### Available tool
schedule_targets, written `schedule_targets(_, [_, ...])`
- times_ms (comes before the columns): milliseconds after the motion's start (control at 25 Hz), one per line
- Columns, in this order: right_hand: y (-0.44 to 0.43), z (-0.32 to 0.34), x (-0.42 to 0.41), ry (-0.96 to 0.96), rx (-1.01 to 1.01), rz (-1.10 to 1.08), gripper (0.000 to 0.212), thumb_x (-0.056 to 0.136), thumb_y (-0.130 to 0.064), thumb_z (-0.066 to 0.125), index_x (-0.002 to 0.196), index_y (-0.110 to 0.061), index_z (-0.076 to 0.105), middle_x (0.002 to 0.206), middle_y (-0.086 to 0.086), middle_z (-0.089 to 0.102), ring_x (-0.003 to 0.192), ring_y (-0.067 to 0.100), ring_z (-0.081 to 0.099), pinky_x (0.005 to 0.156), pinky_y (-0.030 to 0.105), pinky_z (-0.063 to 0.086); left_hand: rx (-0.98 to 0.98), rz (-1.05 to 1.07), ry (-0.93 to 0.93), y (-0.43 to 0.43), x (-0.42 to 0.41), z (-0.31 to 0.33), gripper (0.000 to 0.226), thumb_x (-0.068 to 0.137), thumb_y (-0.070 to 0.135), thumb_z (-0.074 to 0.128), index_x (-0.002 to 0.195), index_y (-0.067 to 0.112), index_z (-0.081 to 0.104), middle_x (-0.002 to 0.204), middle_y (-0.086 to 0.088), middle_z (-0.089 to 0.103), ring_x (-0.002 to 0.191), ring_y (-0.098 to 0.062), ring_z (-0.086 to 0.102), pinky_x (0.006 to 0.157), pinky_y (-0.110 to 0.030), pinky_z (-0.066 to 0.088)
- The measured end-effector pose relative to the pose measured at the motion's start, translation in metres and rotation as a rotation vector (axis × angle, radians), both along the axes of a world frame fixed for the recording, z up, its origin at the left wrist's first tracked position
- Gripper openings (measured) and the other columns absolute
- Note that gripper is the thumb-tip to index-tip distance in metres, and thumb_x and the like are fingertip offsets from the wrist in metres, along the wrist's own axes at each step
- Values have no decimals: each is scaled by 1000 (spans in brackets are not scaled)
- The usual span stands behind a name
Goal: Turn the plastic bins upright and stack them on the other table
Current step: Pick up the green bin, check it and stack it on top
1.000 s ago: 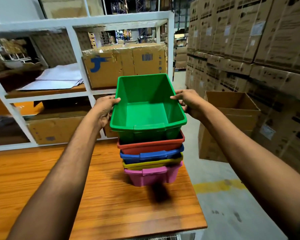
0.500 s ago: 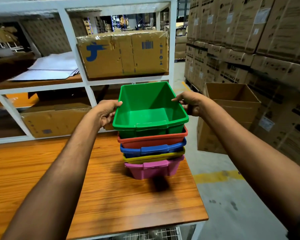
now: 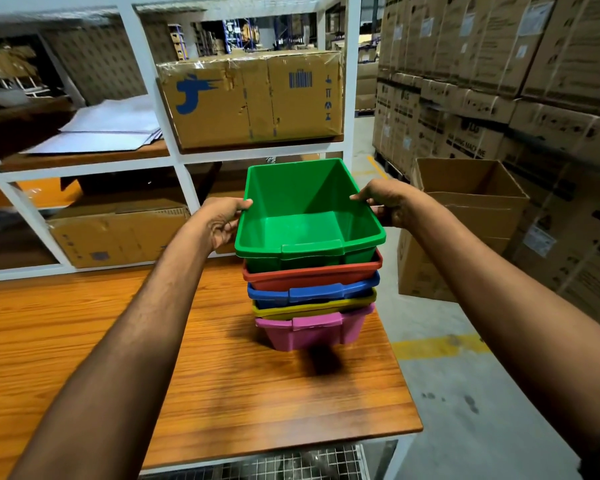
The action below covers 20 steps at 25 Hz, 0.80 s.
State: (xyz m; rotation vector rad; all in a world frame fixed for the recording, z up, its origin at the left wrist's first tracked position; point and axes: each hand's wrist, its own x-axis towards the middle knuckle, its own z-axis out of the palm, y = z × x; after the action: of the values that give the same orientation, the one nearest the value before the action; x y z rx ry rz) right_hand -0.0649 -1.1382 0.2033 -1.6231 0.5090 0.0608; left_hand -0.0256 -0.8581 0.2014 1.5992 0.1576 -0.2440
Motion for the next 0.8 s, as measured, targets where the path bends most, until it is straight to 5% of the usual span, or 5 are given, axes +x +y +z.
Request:
schedule_targets(240, [1,1,-6,-23,-25,-13,10,99,-9,65,107,-10,59,101,5,69,92,18,69,97,40,58,-61,34,-26,2,1,-6,15,99,10,64,111,1,66,90,-8,69,40,-3,64,42,-17,53])
schedule_targets(360, [0,0,-8,-36,-30,-11,18,98,-9,66,115,-8,61,102,4,70,90,16,69,87,36,60,-65,31,-42,1,-4,-5,19,100,9,63,117,2,65,90,-8,68,36,-1,60,39,-14,49])
schedule_targets(520, [-1,-2,-9,-38,1,-2,30,97,-9,67,127,-6,60,112,7,72,95,18,71,85,36,61,-66,67,-47,2,-3,-8,26,98,8,65,123,1,67,117,-15,73,76,-13,73,50,-19,59])
schedule_targets(800, [-1,0,-18,-15,31,7,31,99,-10,64,128,-4,60,104,8,74,84,17,75,56,29,62,-45,94,-66,0,-11,-5,29,98,6,64,126,2,68,116,-13,72,80,-12,71,49,-18,58])
